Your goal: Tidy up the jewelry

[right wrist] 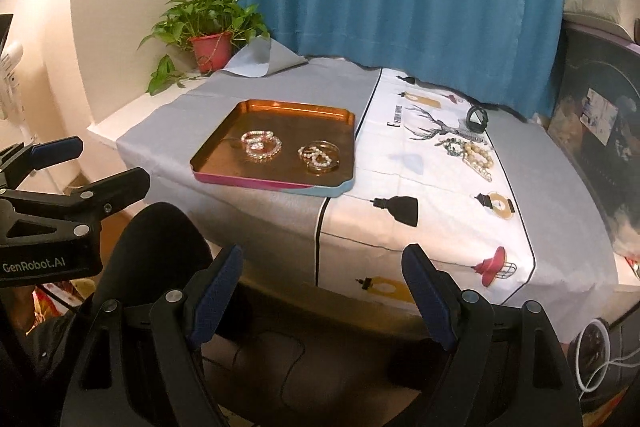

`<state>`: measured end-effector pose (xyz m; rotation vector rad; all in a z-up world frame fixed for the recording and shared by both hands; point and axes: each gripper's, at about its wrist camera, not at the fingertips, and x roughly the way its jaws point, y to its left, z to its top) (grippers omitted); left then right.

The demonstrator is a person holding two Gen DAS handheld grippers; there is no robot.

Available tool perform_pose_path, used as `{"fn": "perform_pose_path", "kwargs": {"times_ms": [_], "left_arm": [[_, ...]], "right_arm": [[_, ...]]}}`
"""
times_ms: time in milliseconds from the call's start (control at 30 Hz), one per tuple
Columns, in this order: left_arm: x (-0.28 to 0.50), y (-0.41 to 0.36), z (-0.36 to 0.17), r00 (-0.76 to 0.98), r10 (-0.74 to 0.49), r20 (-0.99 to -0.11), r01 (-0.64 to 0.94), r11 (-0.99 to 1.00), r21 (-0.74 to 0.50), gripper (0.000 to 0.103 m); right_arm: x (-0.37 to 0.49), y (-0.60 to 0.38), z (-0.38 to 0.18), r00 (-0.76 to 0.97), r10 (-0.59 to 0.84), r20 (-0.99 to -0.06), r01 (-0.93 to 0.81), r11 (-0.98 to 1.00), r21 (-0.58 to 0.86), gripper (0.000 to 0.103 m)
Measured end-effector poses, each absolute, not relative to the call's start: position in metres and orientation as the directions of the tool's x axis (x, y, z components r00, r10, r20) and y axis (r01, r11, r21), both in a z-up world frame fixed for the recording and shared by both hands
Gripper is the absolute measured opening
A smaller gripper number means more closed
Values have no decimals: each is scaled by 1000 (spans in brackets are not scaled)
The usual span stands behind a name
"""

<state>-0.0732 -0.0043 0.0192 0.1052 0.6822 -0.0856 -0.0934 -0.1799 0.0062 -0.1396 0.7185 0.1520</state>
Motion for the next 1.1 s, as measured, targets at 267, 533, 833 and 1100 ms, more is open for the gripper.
{"fn": "perform_pose_path", "kwargs": {"times_ms": [267, 533, 833, 1100], "left_arm": [[-76, -9, 21, 777, -47, -628, 124, 989, 80, 102], [-74, -10, 18, 768, -47, -639, 128, 988, 81, 102], [-65, -10, 10, 749, -49, -661, 135, 988, 79, 102], [-58, -16, 7, 739, -46, -672, 144, 986, 90, 102]], "right_arm": [[-98, -184, 8, 751, 83, -655, -171, 983, -71, 82], [-96, -185, 5, 740, 83, -668, -174, 982, -71, 82], [-90, -190, -1, 724, 73, -686, -163, 984, -68, 82], [-83, -194, -4, 718, 68, -693, -153, 986, -62, 82]]}}
